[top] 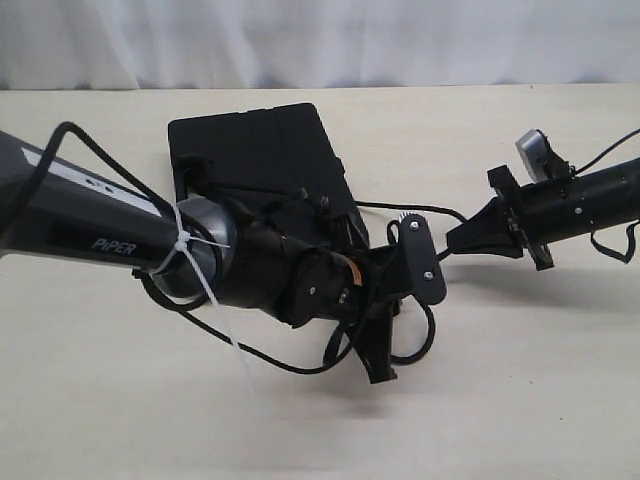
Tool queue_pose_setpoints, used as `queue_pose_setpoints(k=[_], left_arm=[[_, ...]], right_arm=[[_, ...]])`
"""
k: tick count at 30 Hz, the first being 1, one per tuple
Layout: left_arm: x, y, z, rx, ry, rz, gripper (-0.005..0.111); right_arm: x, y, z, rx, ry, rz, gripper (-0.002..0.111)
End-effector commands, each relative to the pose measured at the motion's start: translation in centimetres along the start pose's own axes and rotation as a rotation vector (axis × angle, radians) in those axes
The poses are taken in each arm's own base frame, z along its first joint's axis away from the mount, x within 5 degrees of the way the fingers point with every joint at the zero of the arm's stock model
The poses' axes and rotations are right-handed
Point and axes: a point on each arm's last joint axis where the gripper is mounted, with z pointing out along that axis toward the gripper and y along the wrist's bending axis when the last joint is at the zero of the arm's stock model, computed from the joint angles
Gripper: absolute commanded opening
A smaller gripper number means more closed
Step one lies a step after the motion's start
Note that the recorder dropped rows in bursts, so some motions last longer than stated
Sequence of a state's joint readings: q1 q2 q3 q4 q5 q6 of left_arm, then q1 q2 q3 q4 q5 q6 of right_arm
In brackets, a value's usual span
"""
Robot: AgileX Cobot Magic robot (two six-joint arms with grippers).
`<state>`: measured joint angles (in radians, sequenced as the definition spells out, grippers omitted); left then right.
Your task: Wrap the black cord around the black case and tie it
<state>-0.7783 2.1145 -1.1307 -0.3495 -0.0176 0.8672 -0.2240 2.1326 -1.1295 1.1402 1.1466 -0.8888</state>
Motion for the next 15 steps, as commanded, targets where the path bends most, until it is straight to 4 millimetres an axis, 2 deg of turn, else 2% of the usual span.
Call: queue_pose_setpoints(k=[1,4,6,11,15], left_arm=[[-1.0,0.2,-1.8,0.03,-0.002,-0.013,0.0],[-2.2,0.9,-3.8,0.018,-0.041,-0.015,0.0],[-3.2,1.5,-5.3,-0.004,-0.08,-0.016,0.0],[-4.9,2.6,-8.5,-0.052,-0.162,-0.016,0.0],[-5.2,3.9,-10.0,-0.088,-0.192,-0.032,0.0]], right_arm=[[0.1,-0.1,-0.2,-0.01,-0.003,0.043,0.028],[0.1,0.4,-0.4,-0.045,0.027,0.049,0.044],[0.0,0.8,-0.7,-0.034,0.043,0.03,0.05],[-0.4,2.8,-2.3,-0.011,0.01,-0.018,0.051],[-0.2,5.2,-3.9,0.001,-0.032,-0.087,0.051]])
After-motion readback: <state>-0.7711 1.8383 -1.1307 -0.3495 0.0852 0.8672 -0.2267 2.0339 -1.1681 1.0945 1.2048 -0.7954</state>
